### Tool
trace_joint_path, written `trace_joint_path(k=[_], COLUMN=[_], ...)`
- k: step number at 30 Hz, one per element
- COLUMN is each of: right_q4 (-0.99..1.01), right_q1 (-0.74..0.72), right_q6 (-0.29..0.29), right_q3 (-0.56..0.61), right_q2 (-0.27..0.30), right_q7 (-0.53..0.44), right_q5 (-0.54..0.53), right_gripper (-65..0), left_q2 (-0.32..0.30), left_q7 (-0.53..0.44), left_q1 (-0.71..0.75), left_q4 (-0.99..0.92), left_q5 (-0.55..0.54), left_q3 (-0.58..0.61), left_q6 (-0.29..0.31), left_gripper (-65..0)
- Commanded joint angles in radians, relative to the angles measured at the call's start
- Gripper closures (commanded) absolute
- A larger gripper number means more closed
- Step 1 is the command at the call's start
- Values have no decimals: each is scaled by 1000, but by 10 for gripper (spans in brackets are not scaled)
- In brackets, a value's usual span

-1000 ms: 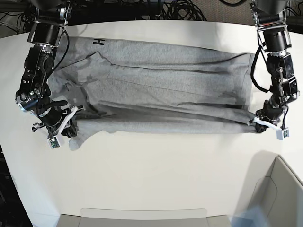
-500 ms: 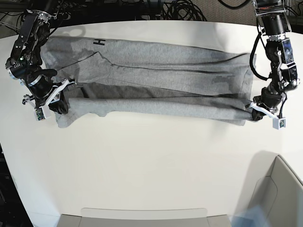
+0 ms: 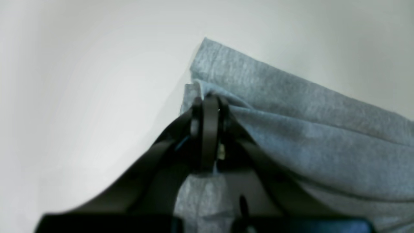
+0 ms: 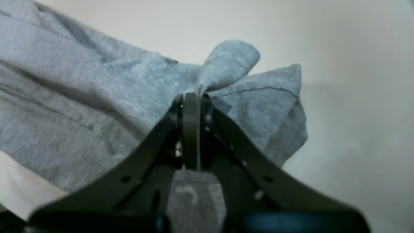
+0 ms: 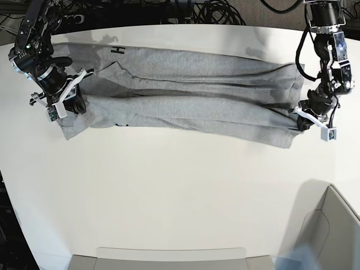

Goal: Fold the T-shirt properly
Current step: 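Lift the hem corners and fold them toward the collar with both grippers, then hold the folded strip at both ends and press it flat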

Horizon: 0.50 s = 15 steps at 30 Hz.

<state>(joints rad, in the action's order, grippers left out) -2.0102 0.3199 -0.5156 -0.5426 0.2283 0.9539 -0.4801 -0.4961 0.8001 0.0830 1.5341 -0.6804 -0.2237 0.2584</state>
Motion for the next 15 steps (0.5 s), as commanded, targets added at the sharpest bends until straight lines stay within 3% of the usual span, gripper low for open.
trace_joint_path(k=[1,8,15], right_q4=[-21,-27,-25], right_q1=[5,55,66], right_q6=[4,4,4], right_q3=[-7,-10,-107], right_q2=[12,12,4], right_q7=[-22,-22,-20], right_q5=[-15,-16,-82], right_gripper=[0,0,0], left_q2=[-20,-20,-20], left_q7=[-21,-21,34], left_q1=[-1,33,62], left_q4=[19,18,26], left_q5=[-3,-5,-6], left_q3=[-9,-10,-87], left_q6=[3,3,3], left_gripper=[0,0,0])
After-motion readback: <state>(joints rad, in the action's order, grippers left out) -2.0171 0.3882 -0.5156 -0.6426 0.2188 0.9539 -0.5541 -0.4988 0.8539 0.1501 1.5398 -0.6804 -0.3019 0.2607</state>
